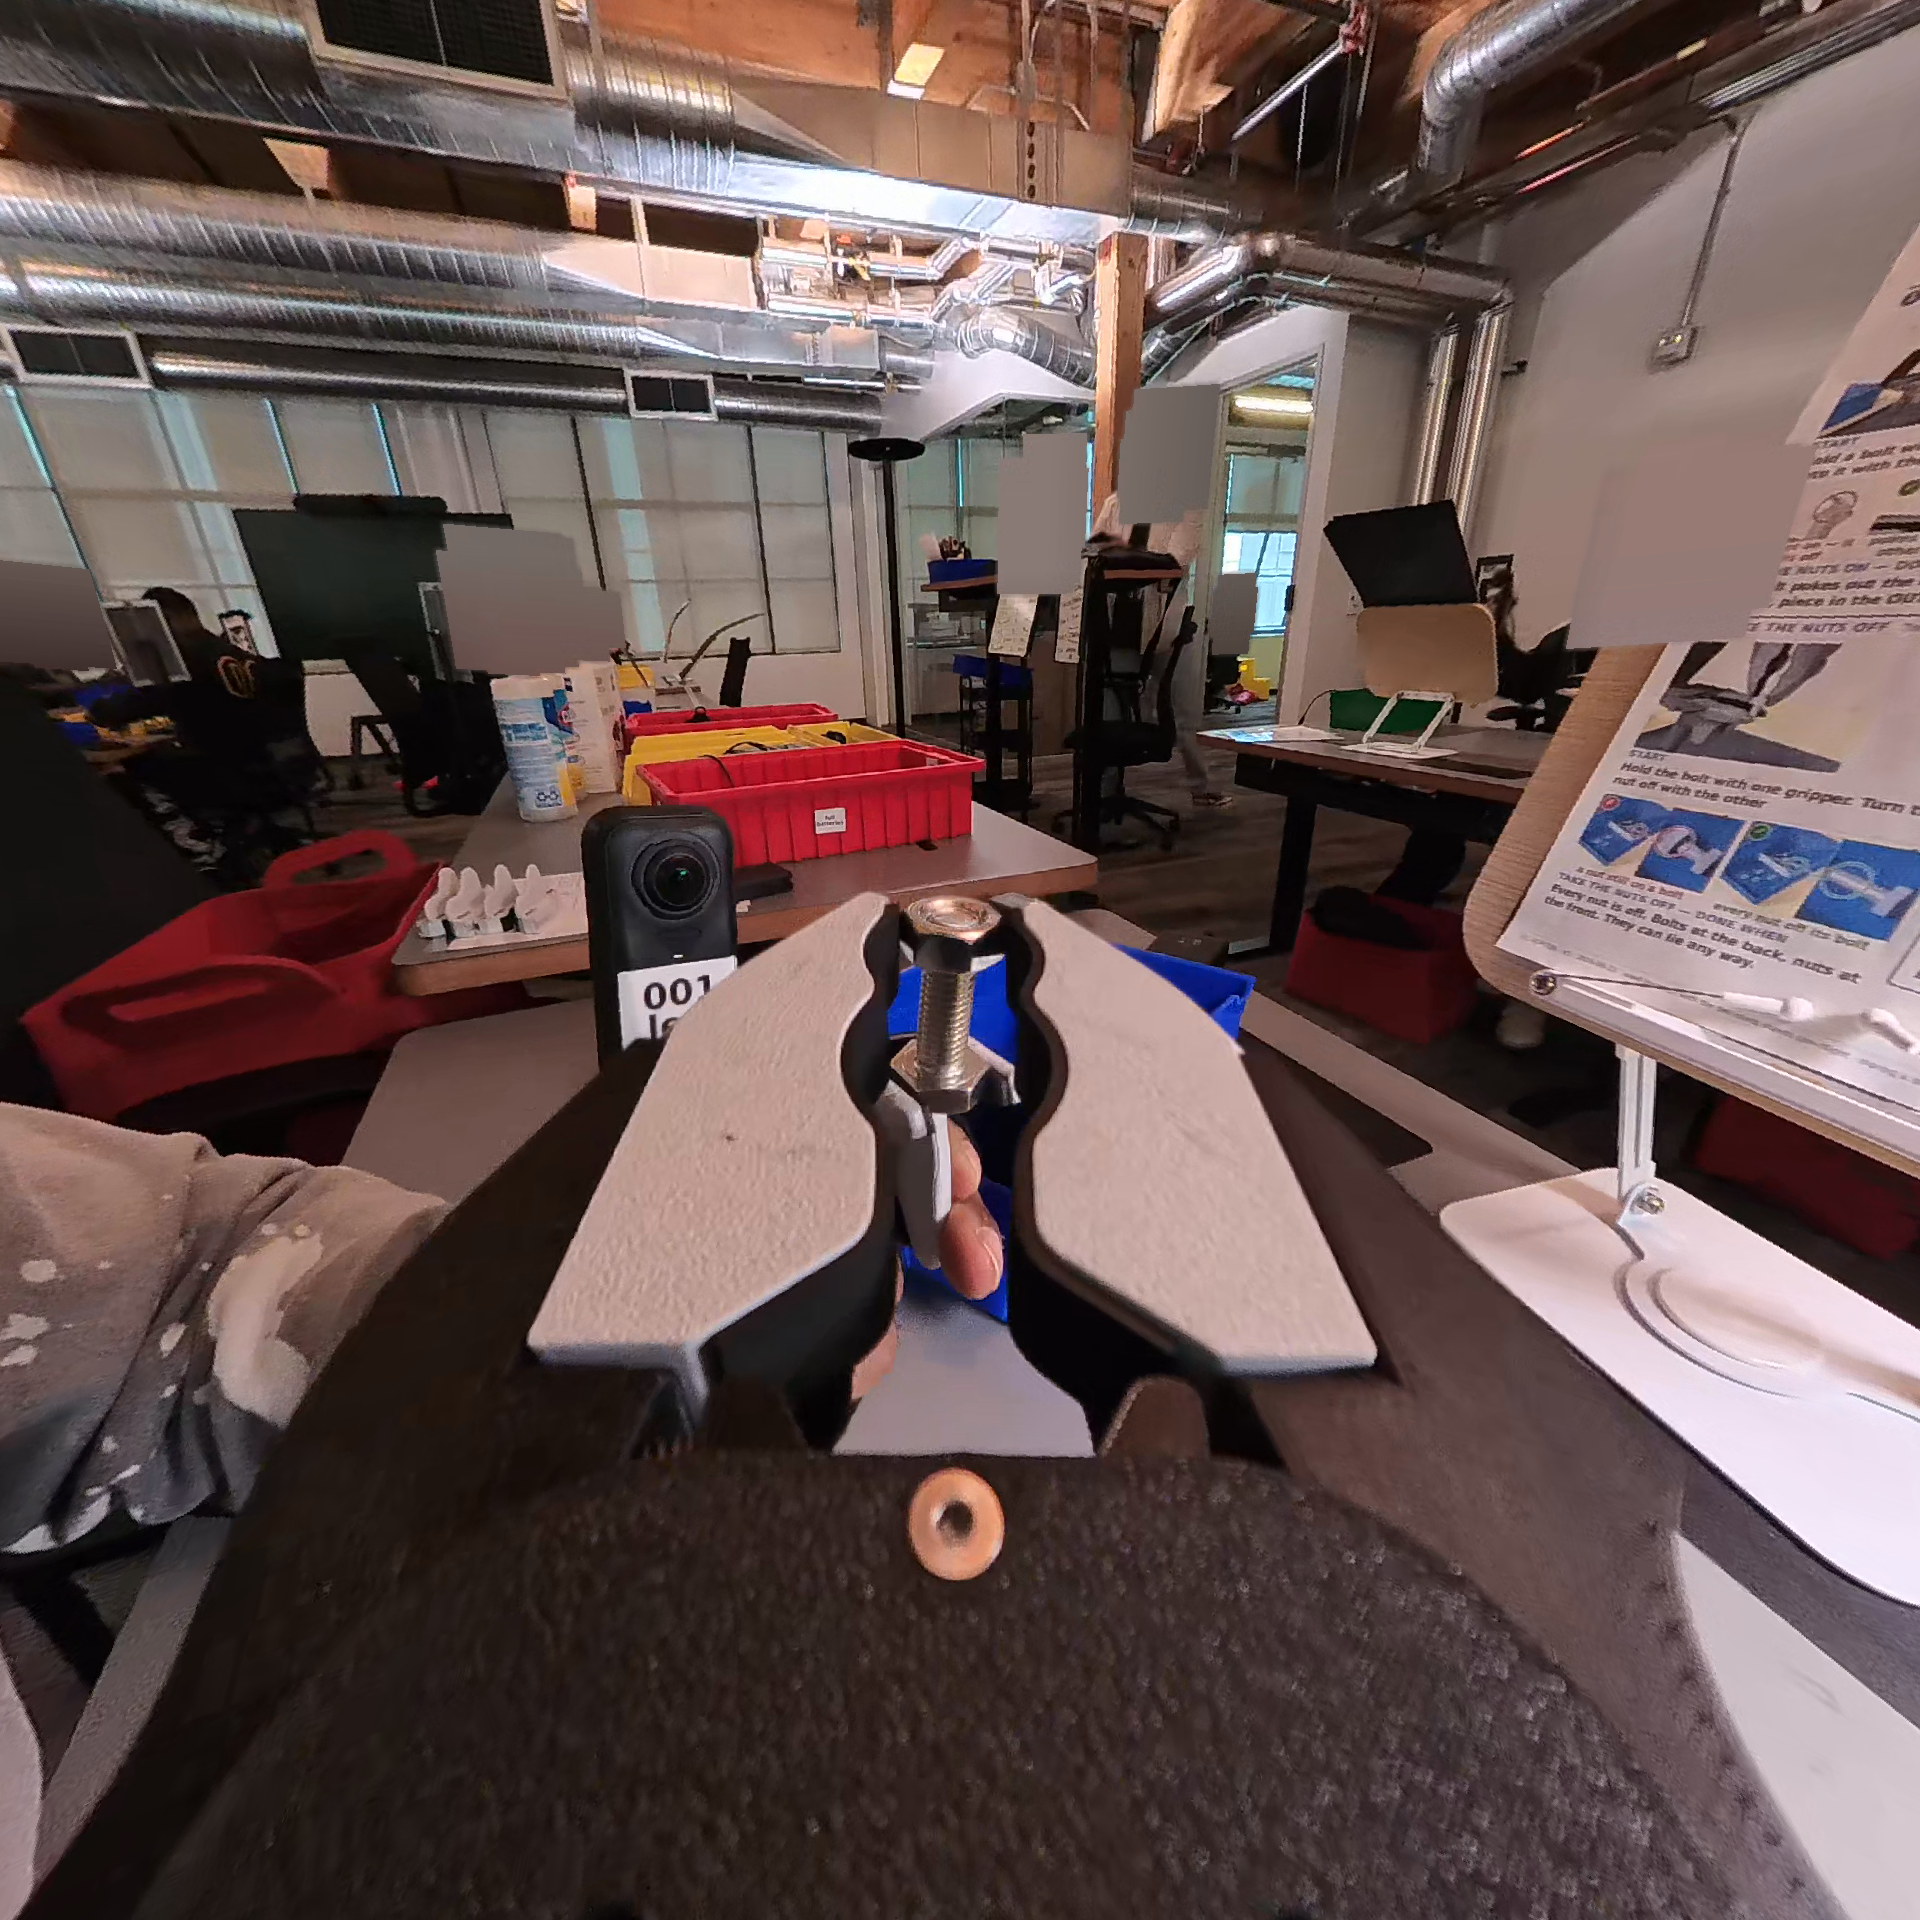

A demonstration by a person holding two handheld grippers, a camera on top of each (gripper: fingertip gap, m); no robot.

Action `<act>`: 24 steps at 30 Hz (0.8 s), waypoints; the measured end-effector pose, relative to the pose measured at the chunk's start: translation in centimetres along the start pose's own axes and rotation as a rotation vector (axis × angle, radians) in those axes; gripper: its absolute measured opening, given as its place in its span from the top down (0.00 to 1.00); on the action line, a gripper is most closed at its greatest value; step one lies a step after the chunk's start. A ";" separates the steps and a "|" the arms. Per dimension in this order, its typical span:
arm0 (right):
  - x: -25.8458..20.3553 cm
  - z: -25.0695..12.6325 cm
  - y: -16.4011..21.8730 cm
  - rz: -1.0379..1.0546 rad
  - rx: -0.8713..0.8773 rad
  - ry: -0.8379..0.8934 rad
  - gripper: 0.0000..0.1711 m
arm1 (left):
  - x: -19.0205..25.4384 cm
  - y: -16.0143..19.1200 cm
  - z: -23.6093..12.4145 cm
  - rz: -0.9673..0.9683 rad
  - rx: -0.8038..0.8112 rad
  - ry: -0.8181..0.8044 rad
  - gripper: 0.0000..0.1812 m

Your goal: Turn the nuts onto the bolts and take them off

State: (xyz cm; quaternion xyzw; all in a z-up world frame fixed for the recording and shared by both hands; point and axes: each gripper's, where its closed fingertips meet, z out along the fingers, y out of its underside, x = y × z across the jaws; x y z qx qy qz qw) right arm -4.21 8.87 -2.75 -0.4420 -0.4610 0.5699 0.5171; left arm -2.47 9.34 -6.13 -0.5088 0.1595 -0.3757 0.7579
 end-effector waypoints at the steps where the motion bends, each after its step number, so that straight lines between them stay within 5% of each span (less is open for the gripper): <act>1: 0.0 -0.1 0.1 0.003 -0.009 -0.008 0.89 | 0.0 0.1 0.1 -0.007 -0.010 0.009 0.90; 24: -0.1 -0.3 0.6 -0.015 -0.044 -0.053 0.89 | 0.1 0.6 0.0 0.011 -0.046 0.037 0.90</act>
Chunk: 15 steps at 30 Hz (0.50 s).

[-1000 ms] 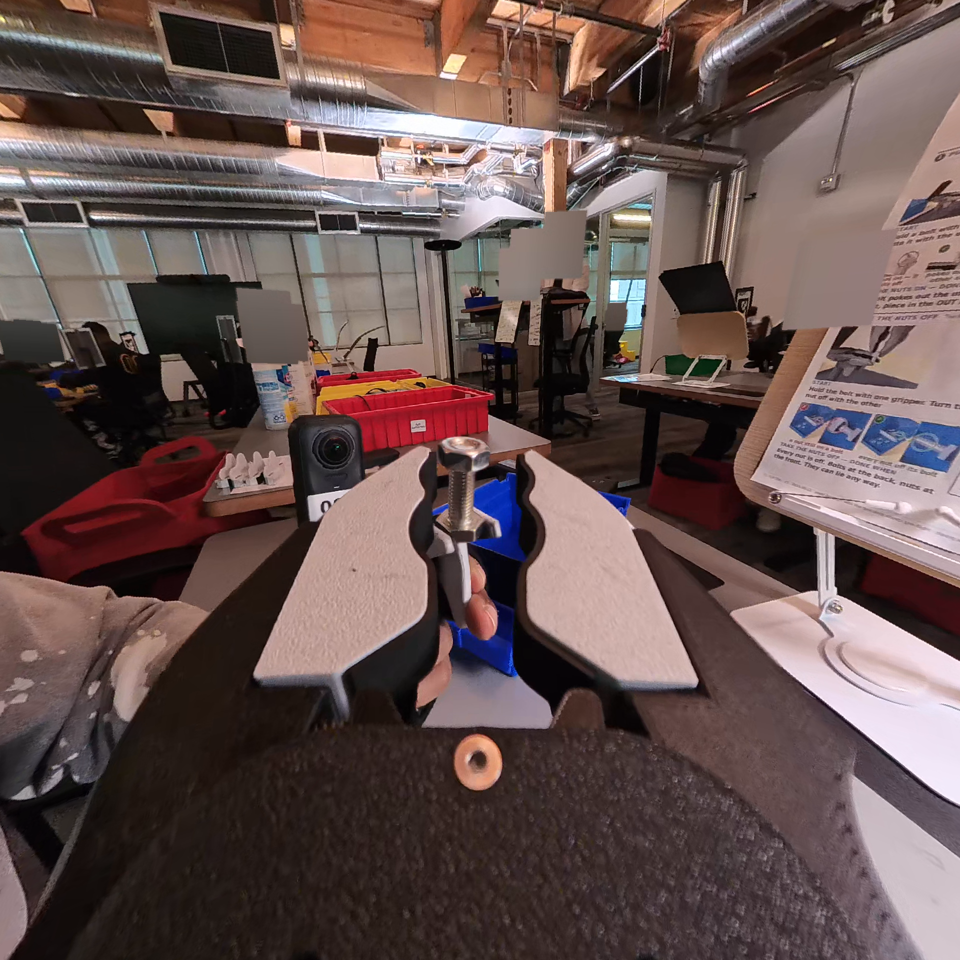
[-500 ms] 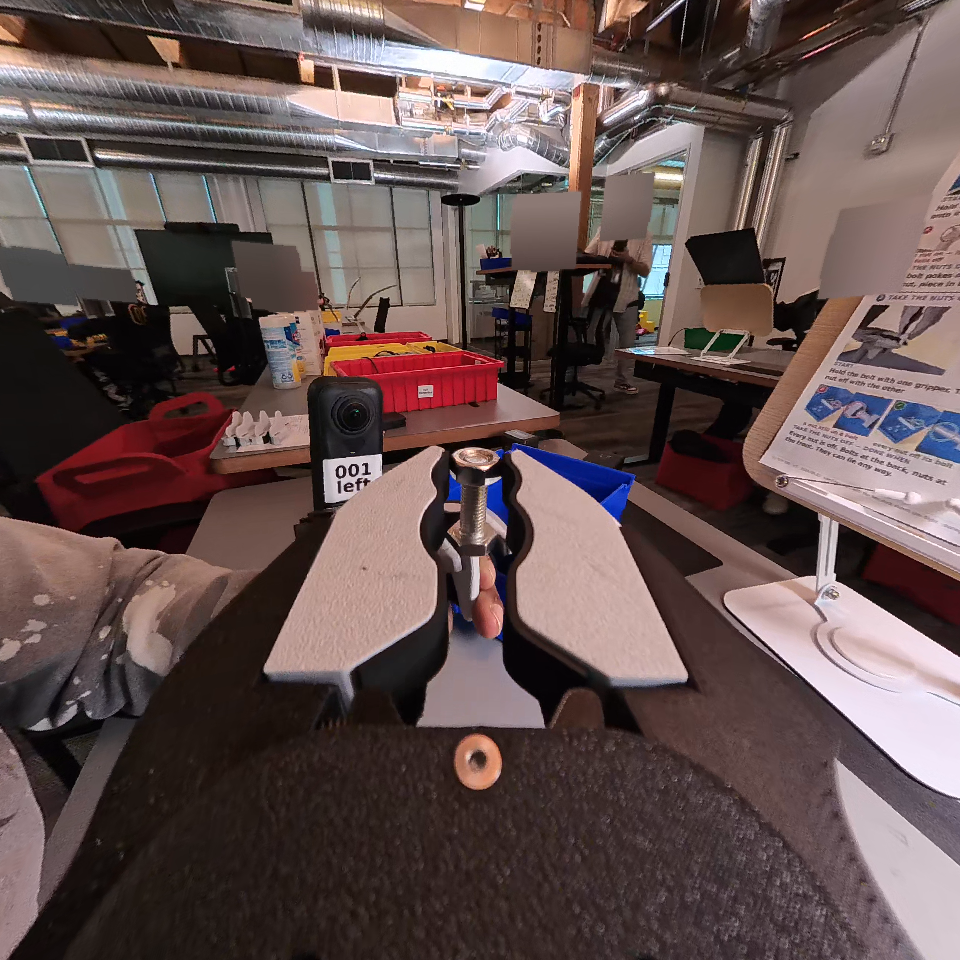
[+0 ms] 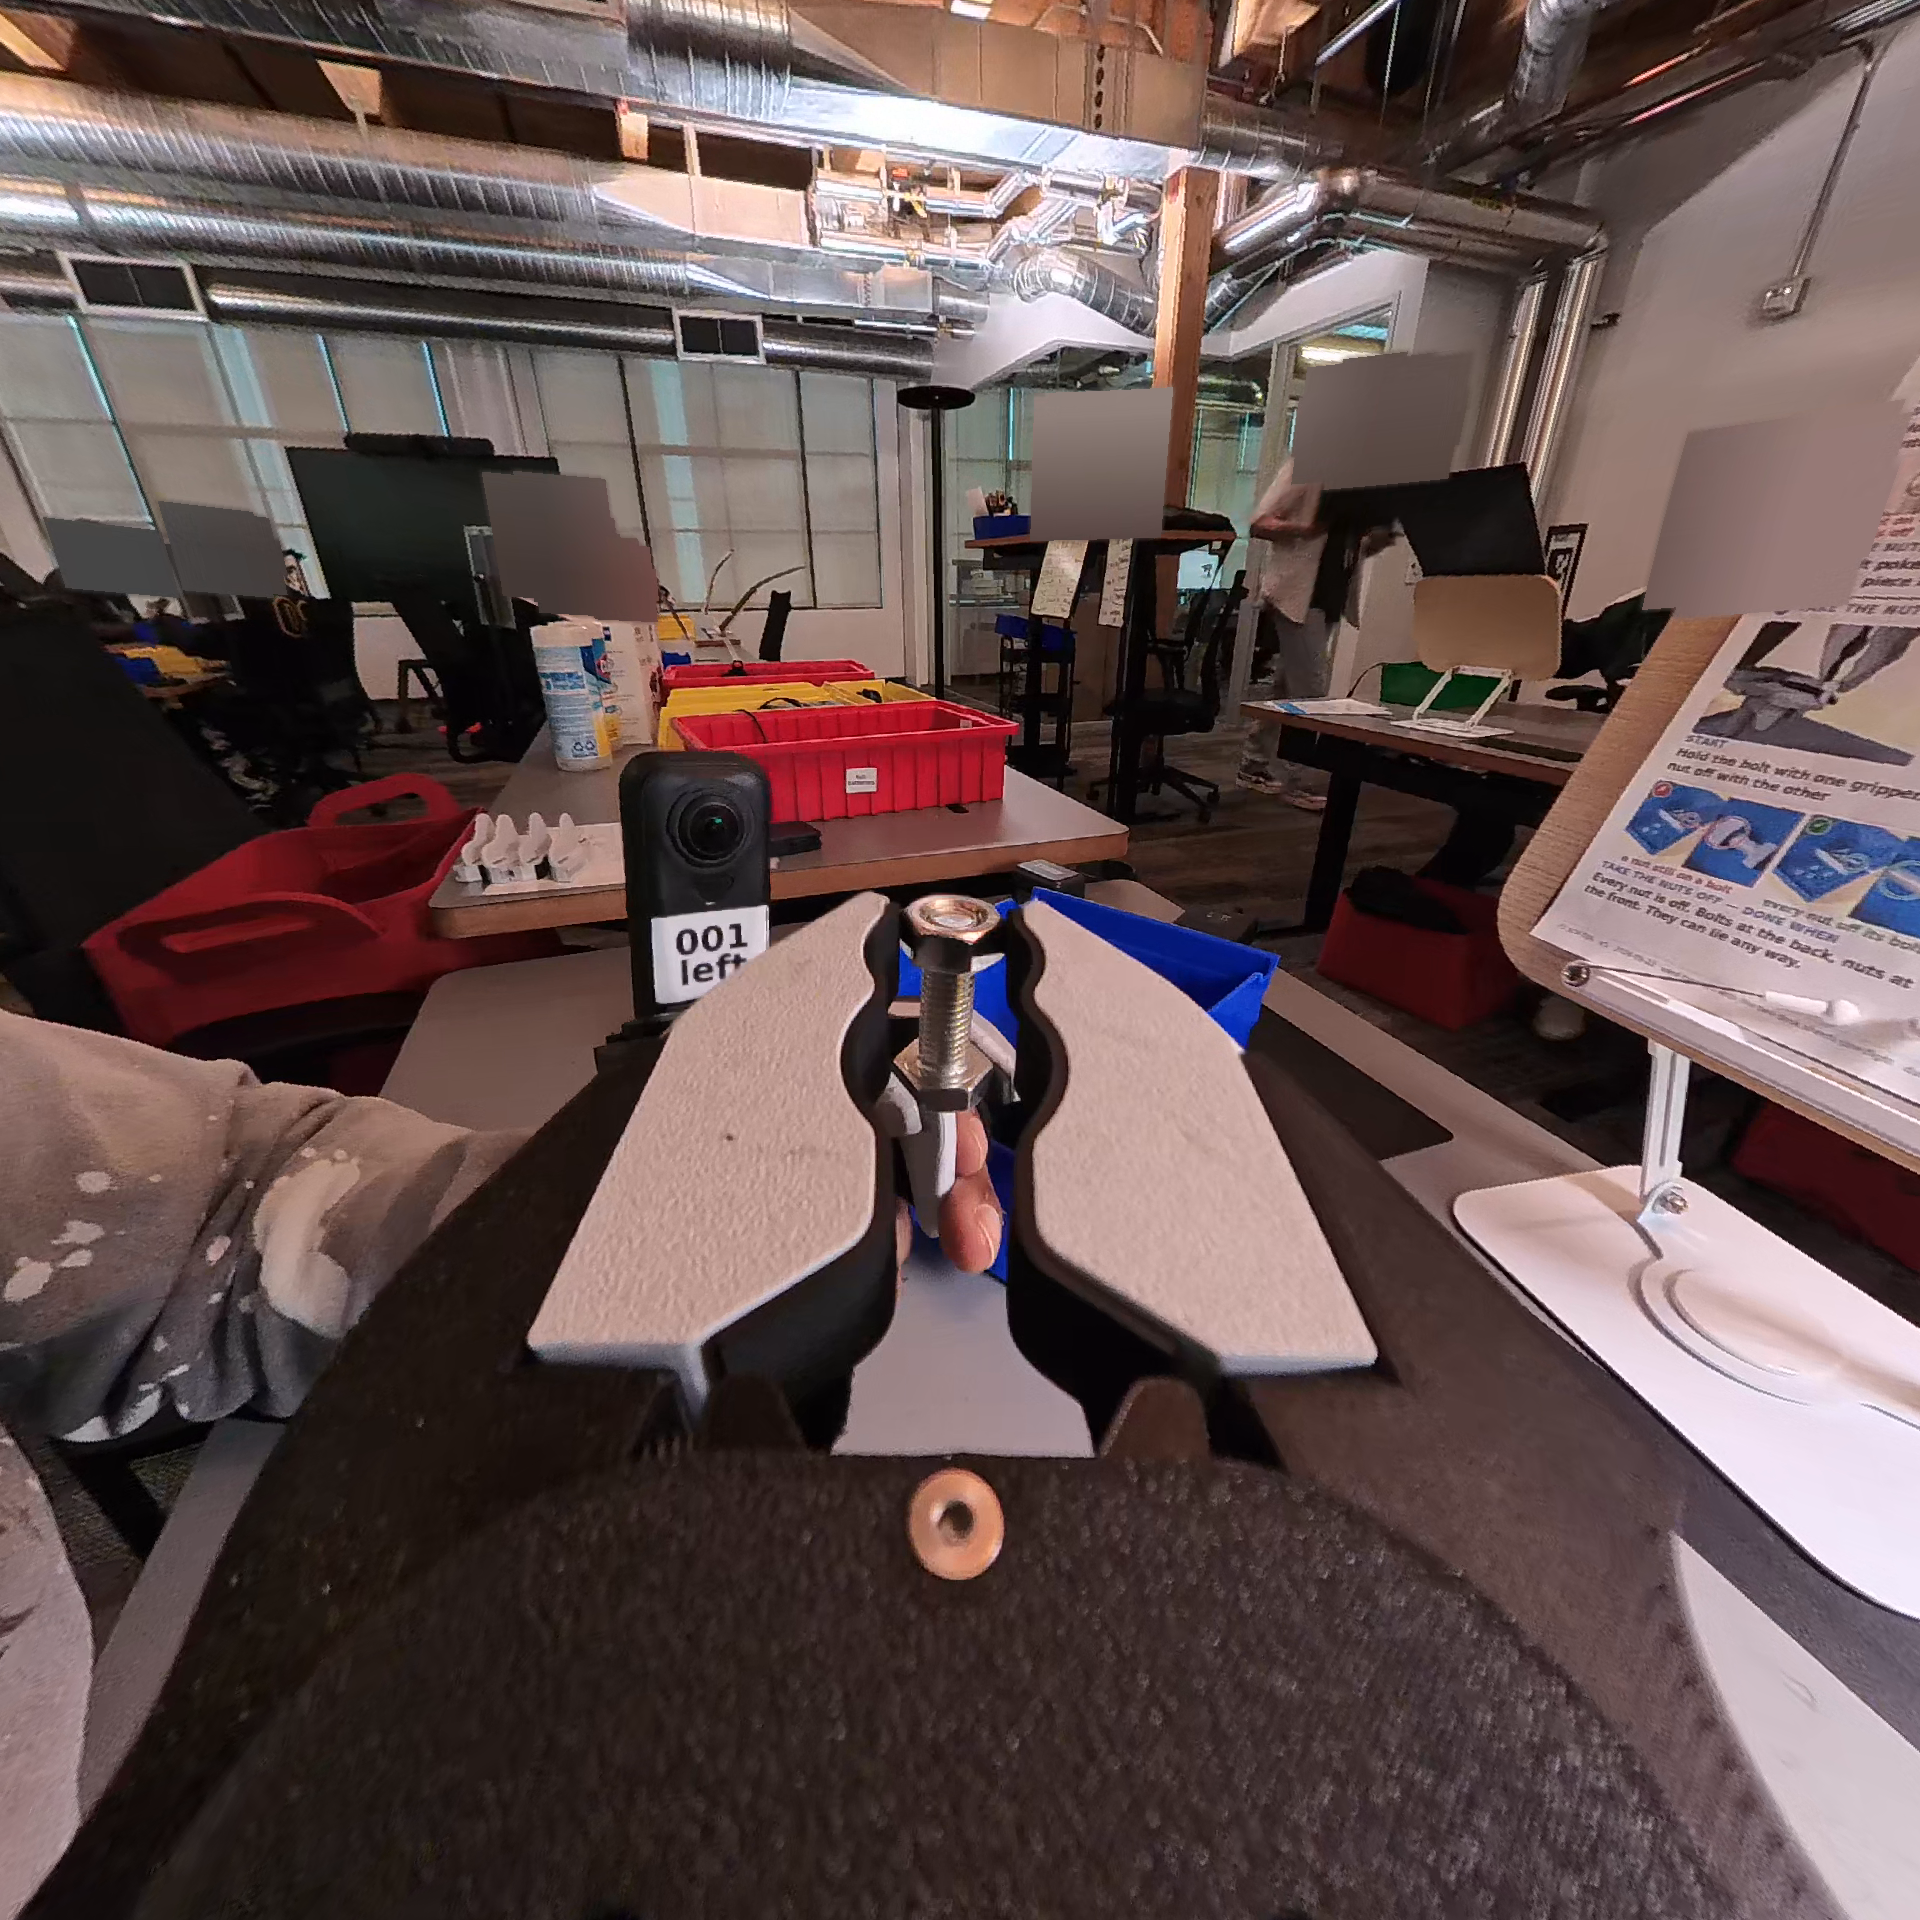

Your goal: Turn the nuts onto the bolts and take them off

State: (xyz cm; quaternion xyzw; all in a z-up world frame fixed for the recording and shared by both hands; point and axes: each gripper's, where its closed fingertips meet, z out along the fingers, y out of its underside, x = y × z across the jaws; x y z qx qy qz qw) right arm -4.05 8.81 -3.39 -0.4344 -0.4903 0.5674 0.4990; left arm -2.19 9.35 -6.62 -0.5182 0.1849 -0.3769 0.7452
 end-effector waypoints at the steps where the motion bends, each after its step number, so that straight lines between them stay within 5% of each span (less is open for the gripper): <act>1: -0.1 0.0 -0.1 0.006 0.004 -0.008 0.88 | 0.1 -0.2 -0.1 -0.001 0.014 0.004 0.90; 4: 0.4 -0.5 -0.7 0.036 0.027 -0.003 0.84 | 0.2 -1.1 -0.4 -0.017 0.060 0.017 0.90; 7: 2.3 -1.4 -1.1 0.036 0.054 0.094 0.91 | 0.1 -1.5 -0.5 0.000 0.063 0.006 0.90; 15: 0.1 -0.2 -0.7 0.022 0.032 0.011 0.84 | 0.1 -0.9 -0.3 0.011 0.044 -0.007 0.90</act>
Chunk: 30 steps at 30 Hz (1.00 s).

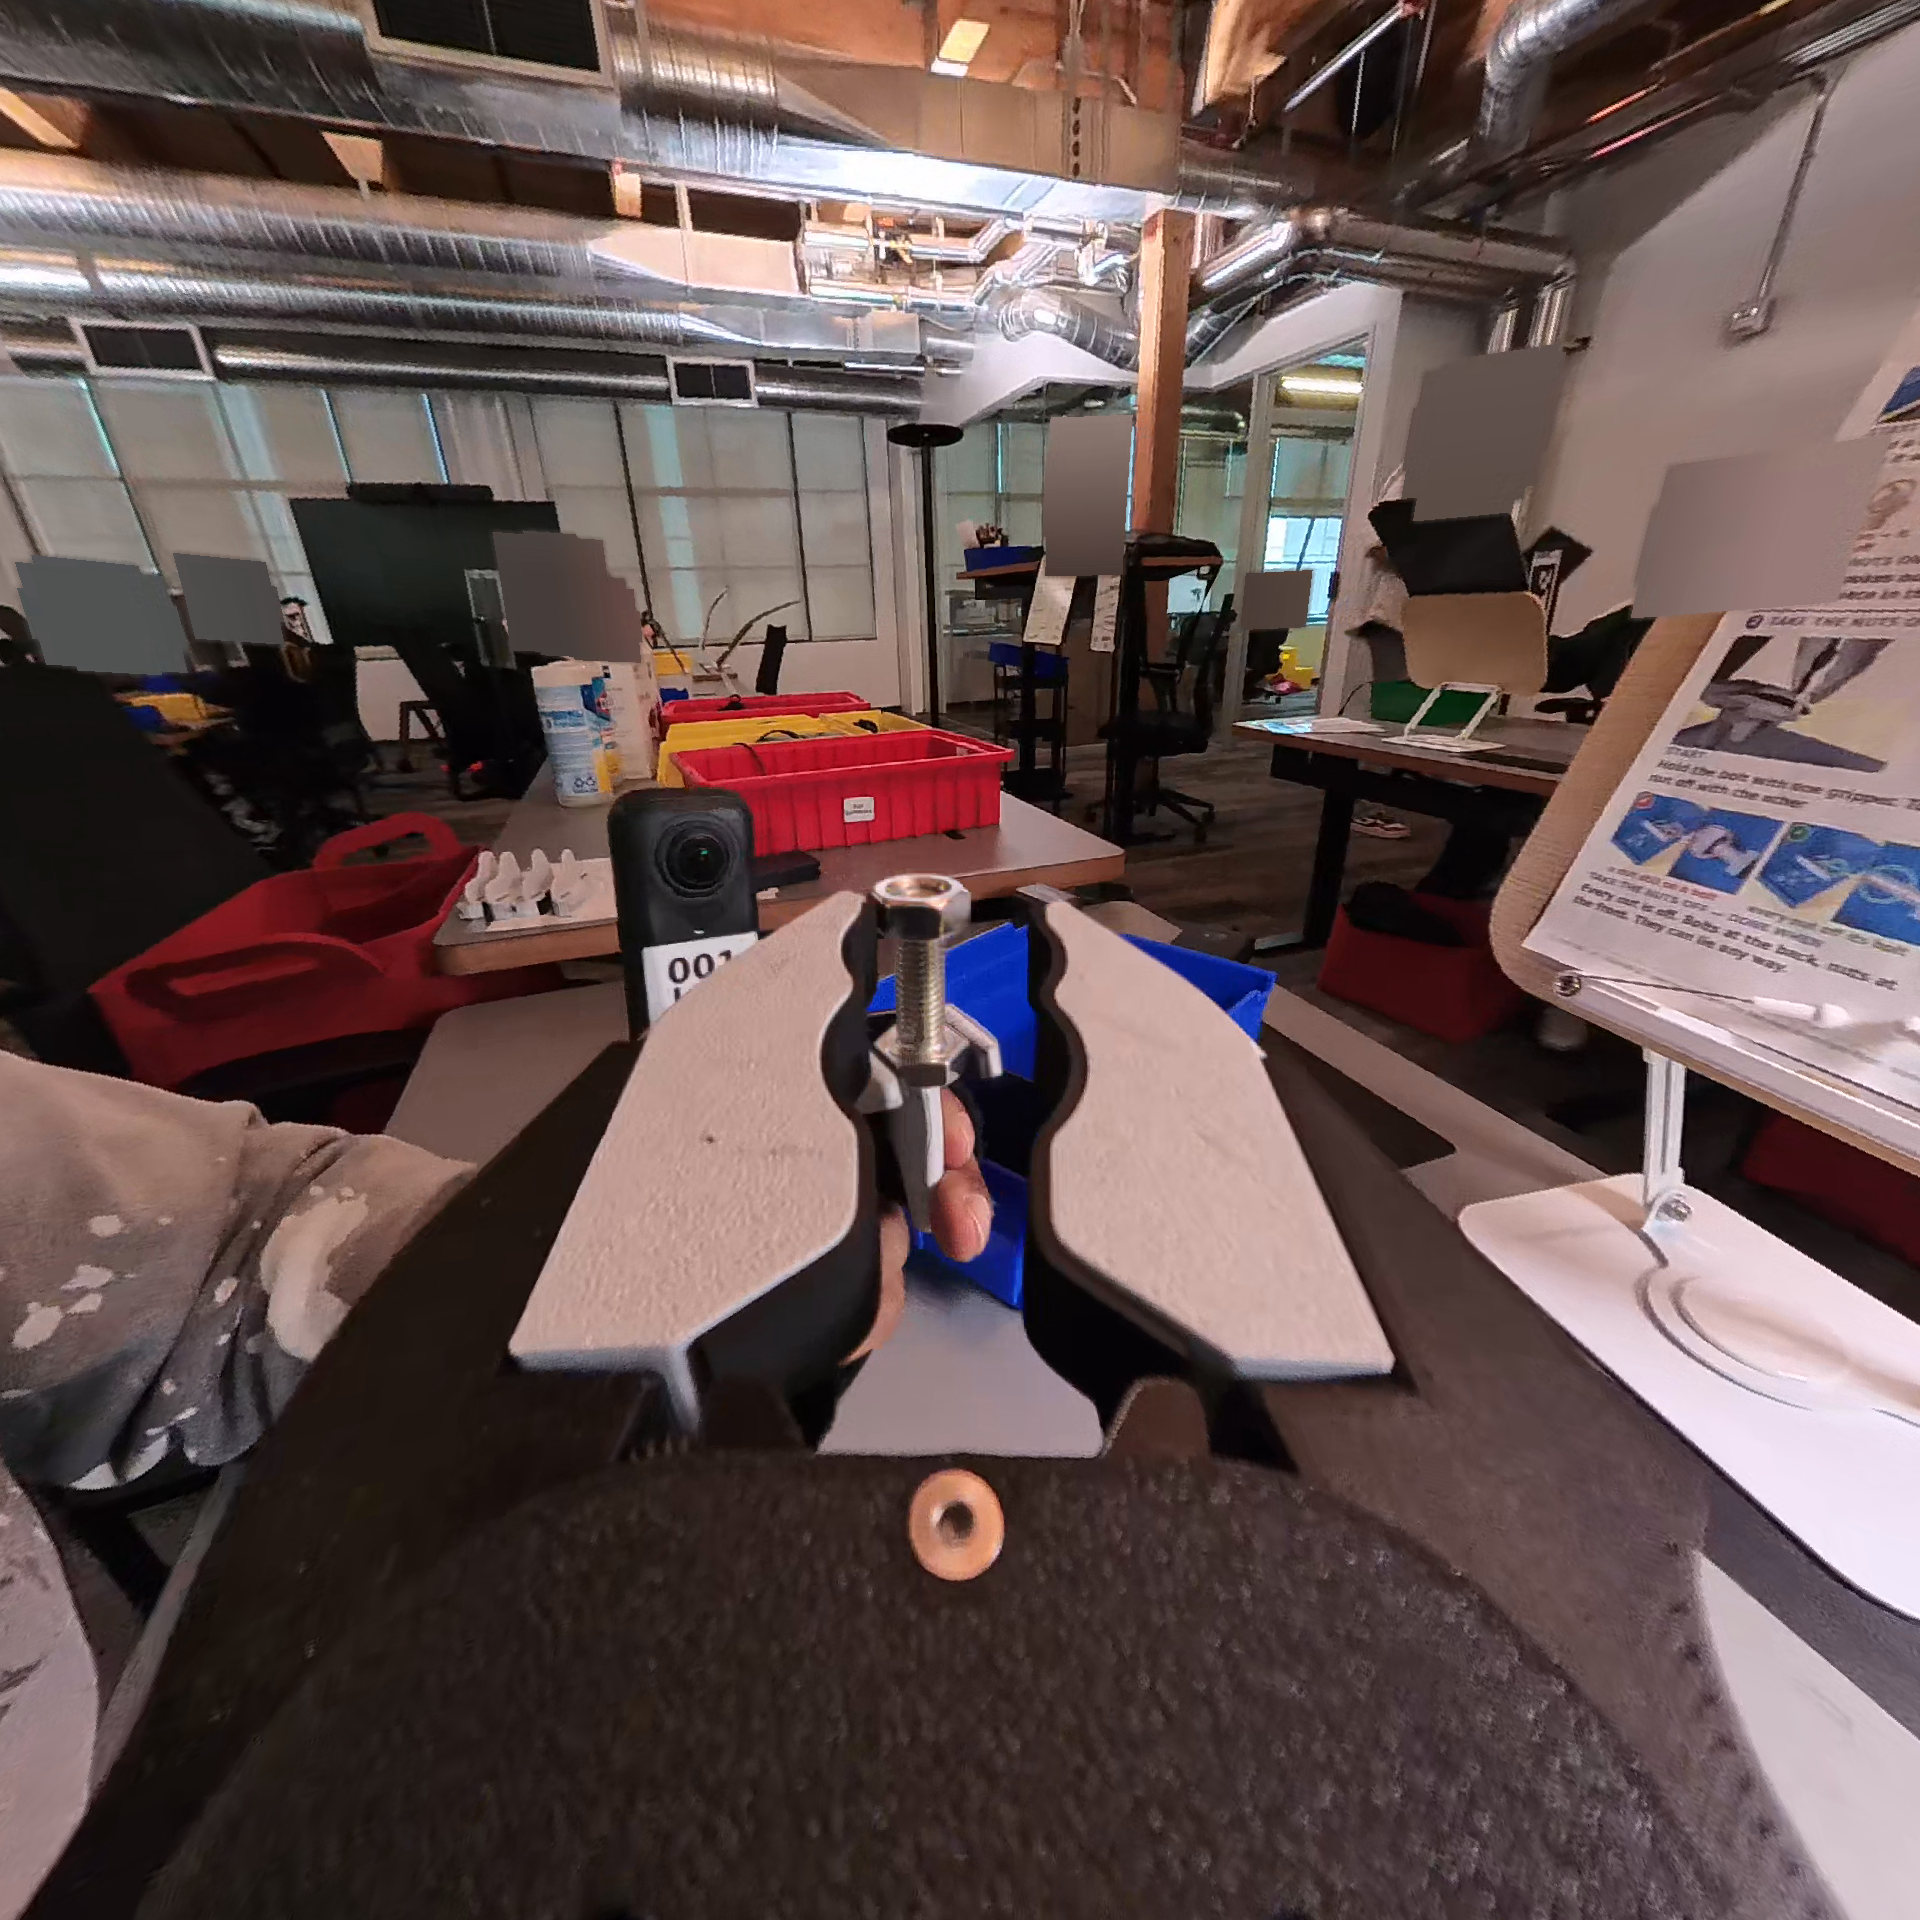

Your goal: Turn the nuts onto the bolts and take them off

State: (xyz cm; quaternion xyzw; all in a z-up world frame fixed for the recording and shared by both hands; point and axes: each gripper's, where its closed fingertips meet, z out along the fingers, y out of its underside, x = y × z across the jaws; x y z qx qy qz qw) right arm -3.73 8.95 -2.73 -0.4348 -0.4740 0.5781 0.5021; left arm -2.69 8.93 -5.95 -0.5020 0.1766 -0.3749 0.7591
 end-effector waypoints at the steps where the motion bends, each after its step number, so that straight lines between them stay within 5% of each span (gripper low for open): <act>1: 0.2 -0.1 -0.1 0.002 0.006 0.004 0.85 | 0.0 -0.1 0.0 -0.008 0.001 0.002 0.90; 3: 1.8 -0.9 -0.6 0.011 0.030 0.069 0.91 | -0.2 -0.4 -0.2 -0.006 0.012 0.001 0.90; 10: 0.1 0.0 0.1 -0.039 -0.012 0.025 0.82 | -0.2 0.3 0.0 0.005 -0.009 -0.011 0.90; 15: 1.9 -1.1 -0.8 0.002 0.049 0.082 0.91 | -0.4 -0.4 -0.2 0.008 0.008 -0.018 0.90; 20: 0.1 -0.1 -0.2 -0.024 0.009 0.026 0.83 | -0.2 0.3 0.0 0.010 -0.009 -0.012 0.90; 30: 0.4 -0.7 -1.0 -0.007 0.046 0.030 0.85 | -0.3 -0.3 -0.1 0.002 0.012 -0.011 0.90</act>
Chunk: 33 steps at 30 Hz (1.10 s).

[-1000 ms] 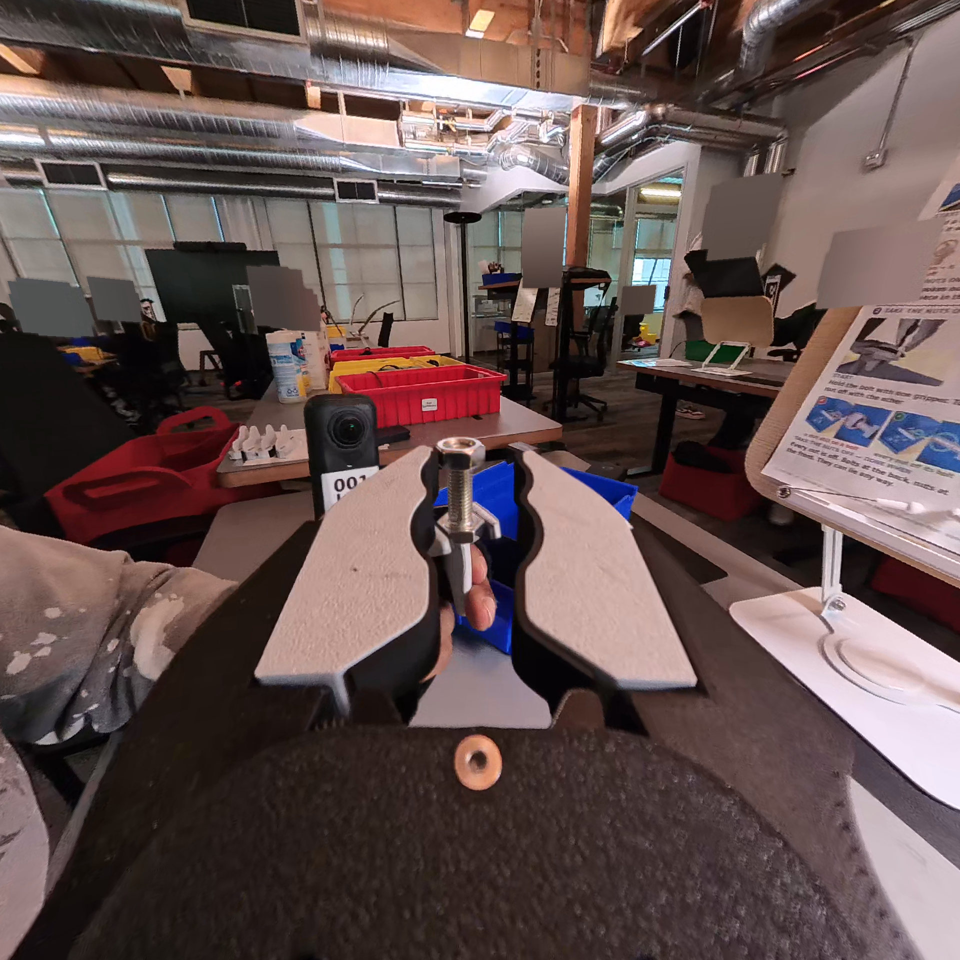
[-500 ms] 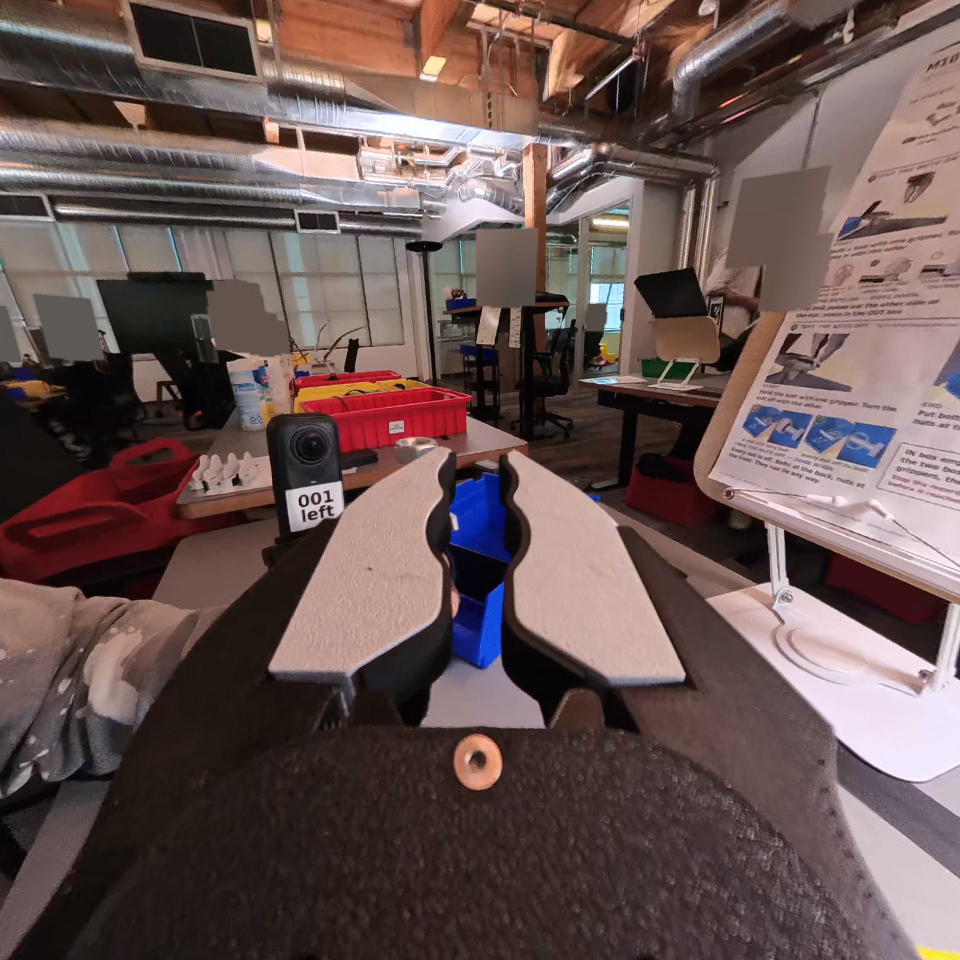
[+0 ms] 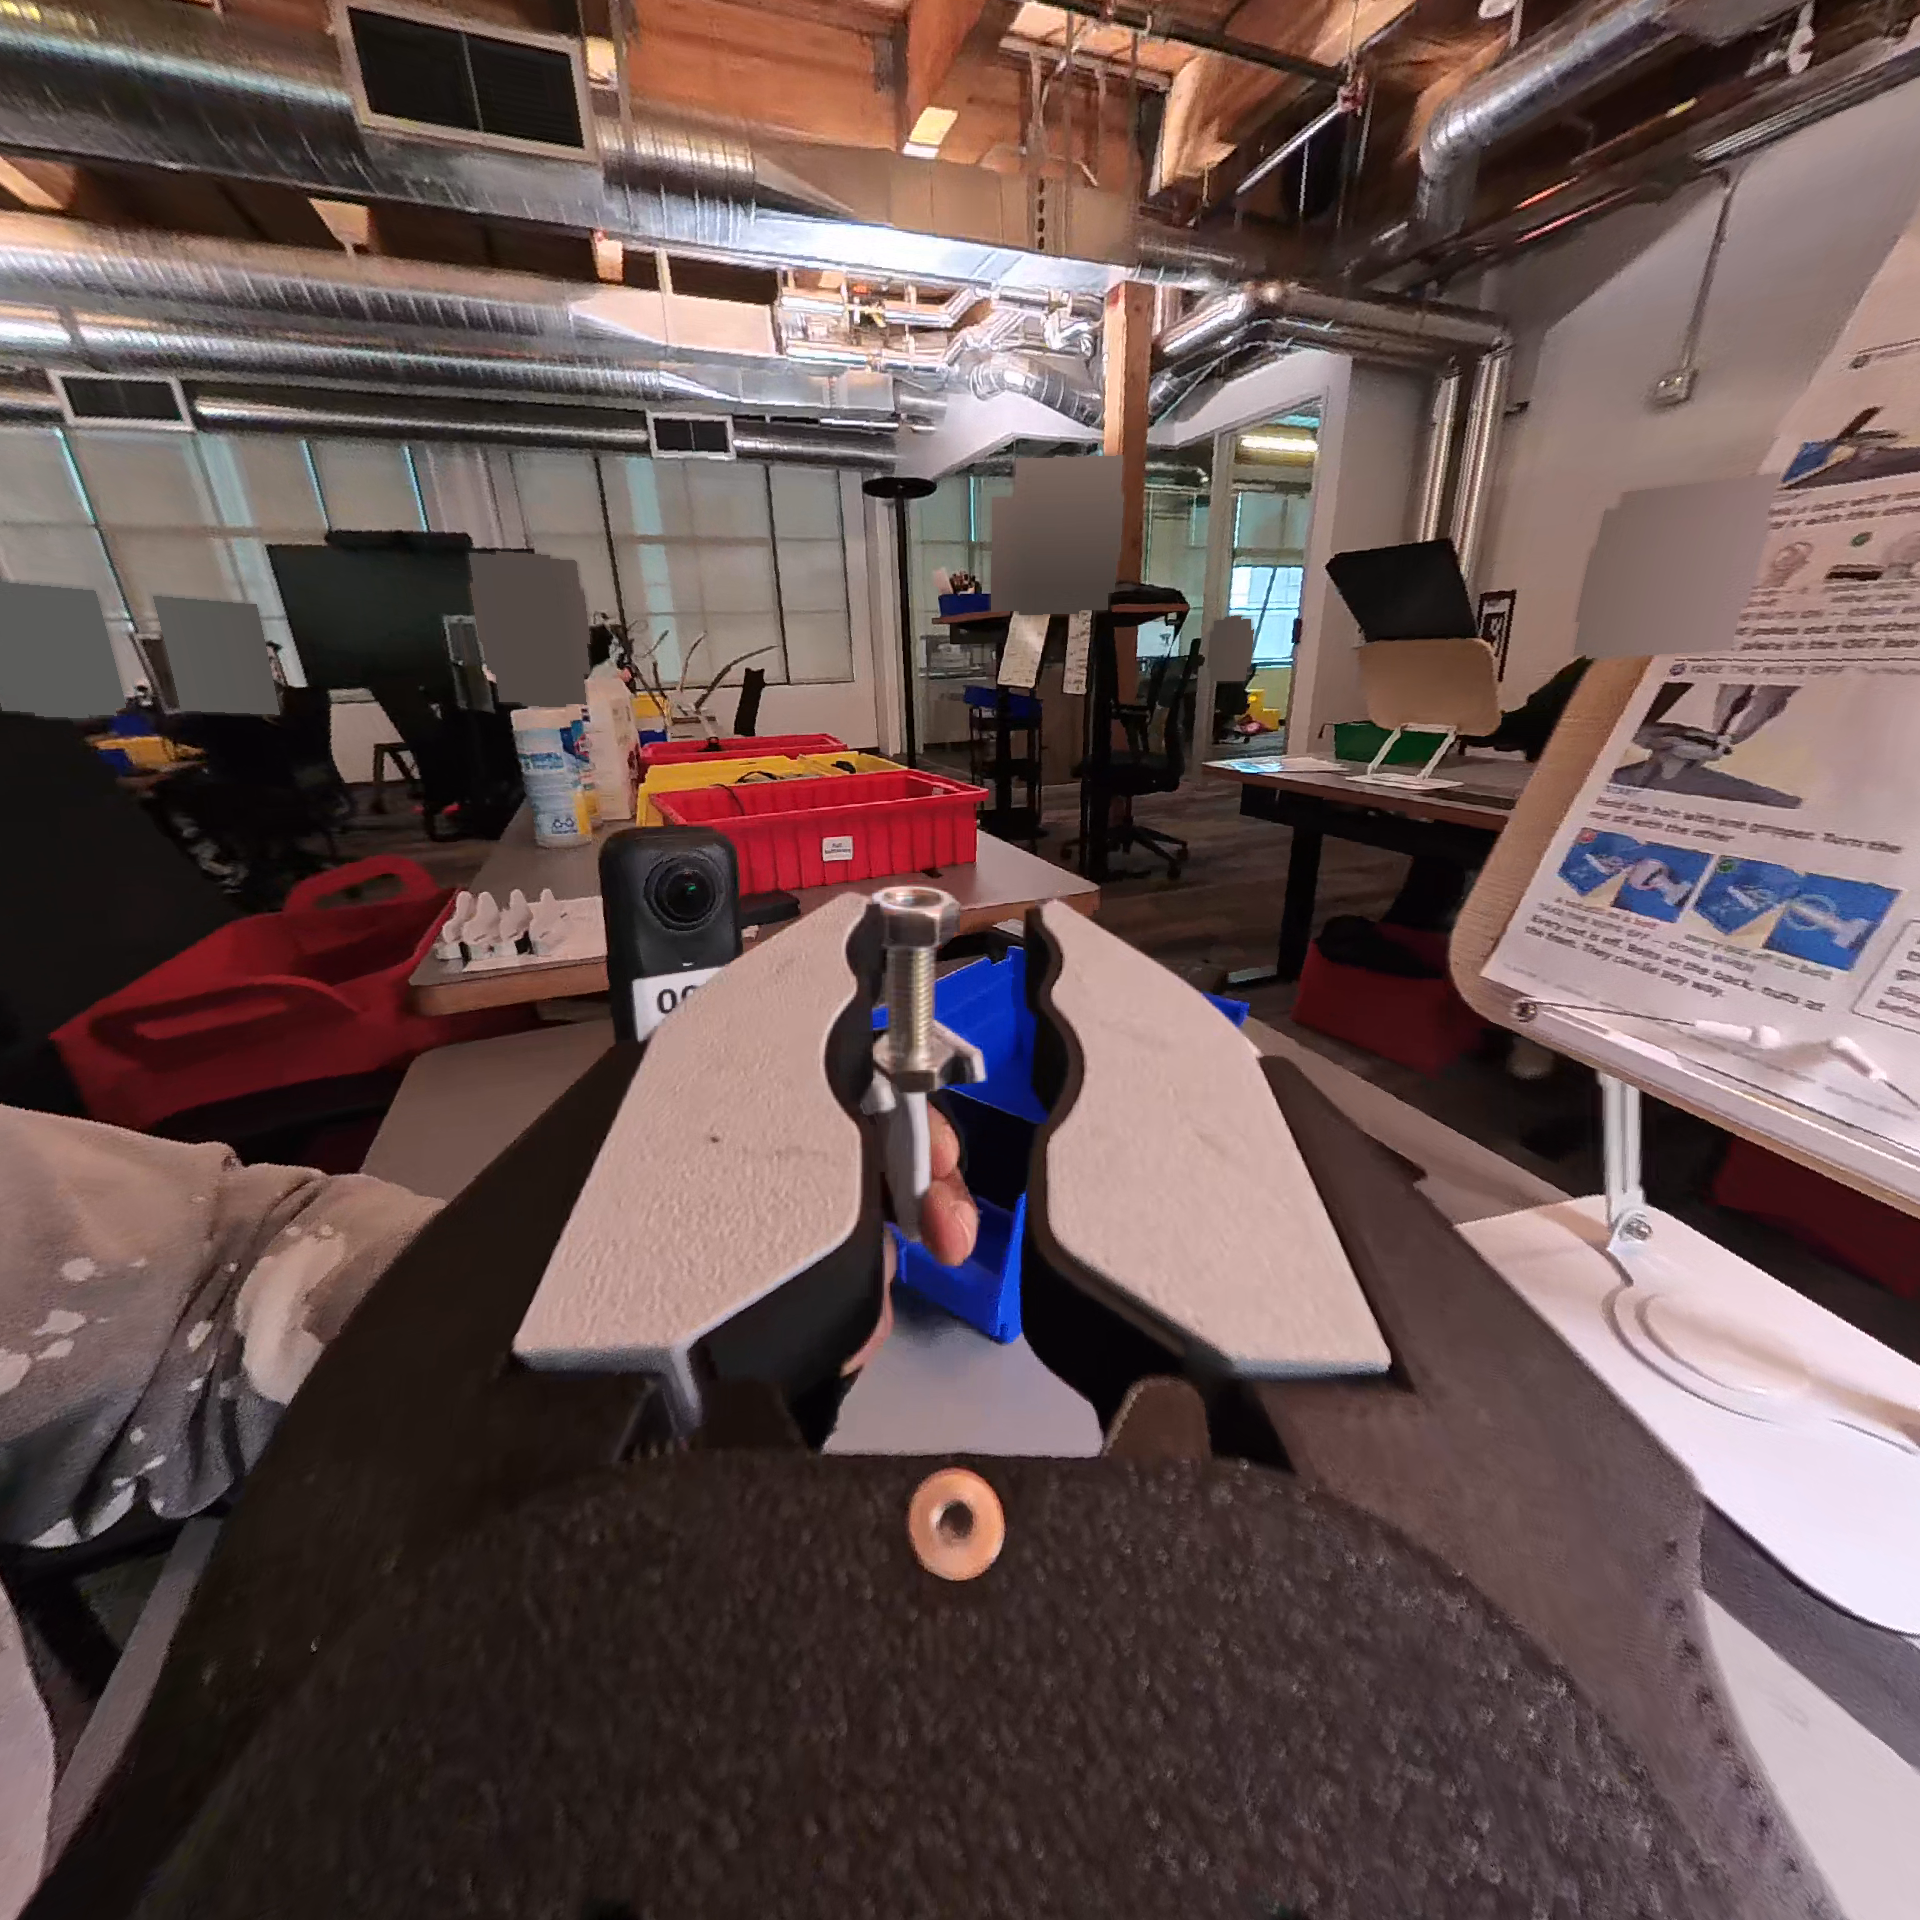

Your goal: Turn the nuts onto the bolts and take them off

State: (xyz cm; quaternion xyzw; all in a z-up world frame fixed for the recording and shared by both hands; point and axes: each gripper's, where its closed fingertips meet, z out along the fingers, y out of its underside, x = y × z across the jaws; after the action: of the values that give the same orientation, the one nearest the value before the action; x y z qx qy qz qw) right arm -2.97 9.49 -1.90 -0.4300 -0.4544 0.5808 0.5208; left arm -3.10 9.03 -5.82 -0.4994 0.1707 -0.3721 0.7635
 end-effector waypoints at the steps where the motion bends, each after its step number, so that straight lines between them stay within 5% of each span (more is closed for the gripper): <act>1: -0.3 0.3 0.4 0.001 -0.013 -0.011 0.84 | 0.1 0.2 0.0 0.000 -0.004 0.003 0.90; 15: -0.3 0.6 0.8 -0.014 -0.028 0.000 0.83 | 0.3 0.1 0.0 -0.019 0.013 0.019 0.90; 18: 1.9 -0.6 -0.2 0.011 0.016 0.086 0.92 | 0.1 -0.6 -0.2 -0.020 0.030 0.018 0.90; 24: -0.3 0.4 0.4 -0.004 -0.018 0.001 0.83 | 0.2 0.1 0.0 -0.023 0.017 0.021 0.90; 33: 0.4 -0.2 -0.3 0.001 0.009 0.012 0.85 | 0.1 -0.3 -0.1 -0.019 0.023 0.017 0.90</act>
State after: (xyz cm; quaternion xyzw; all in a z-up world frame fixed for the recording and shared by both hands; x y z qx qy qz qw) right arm -2.80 9.90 -1.70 -0.4316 -0.4484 0.5804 0.5252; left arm -3.25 8.82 -5.58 -0.4888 0.1681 -0.3857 0.7642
